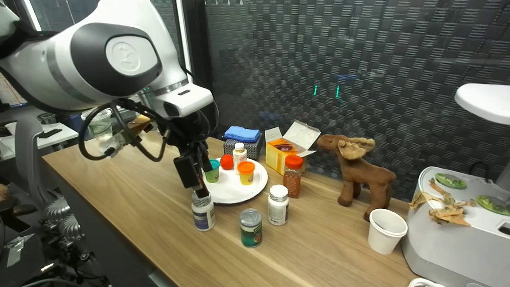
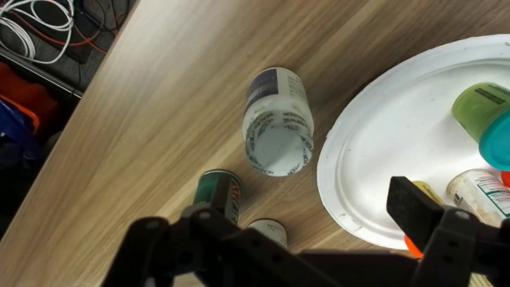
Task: Pick up all the objects surrounding the white plate and arrange them on the plate
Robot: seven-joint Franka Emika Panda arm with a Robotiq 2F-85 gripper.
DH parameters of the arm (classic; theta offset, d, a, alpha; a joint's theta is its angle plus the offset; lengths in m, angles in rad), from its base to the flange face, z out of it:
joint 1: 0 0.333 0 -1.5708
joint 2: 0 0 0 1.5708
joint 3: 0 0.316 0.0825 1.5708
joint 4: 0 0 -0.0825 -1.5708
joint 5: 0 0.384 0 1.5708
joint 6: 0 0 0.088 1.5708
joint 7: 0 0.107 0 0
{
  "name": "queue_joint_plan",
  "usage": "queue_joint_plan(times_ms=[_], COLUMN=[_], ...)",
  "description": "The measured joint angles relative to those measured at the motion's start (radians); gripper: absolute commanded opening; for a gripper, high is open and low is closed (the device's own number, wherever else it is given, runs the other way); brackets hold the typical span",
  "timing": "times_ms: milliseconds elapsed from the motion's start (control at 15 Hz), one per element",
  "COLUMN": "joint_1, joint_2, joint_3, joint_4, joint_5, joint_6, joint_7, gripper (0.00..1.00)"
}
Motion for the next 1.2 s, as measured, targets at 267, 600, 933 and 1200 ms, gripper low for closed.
queue_joint_plan(times_ms=[267, 600, 933, 1200], joint_1=[0.0, 0.0, 0.0, 0.0], joint_2=[0.022, 0.038, 0.047, 0.048], joint_3=[0.0, 0.0, -0.005, -0.006], joint_4=[0.0, 0.001, 0.001, 0.001], joint_5=[0.039, 0.08, 0.115, 0.13], joint_6=[0.001, 0.0, 0.0, 0.0], joint_7=[-0.028, -0.06, -0.089, -0.103], gripper=[1.0, 0.95, 0.53, 0.23])
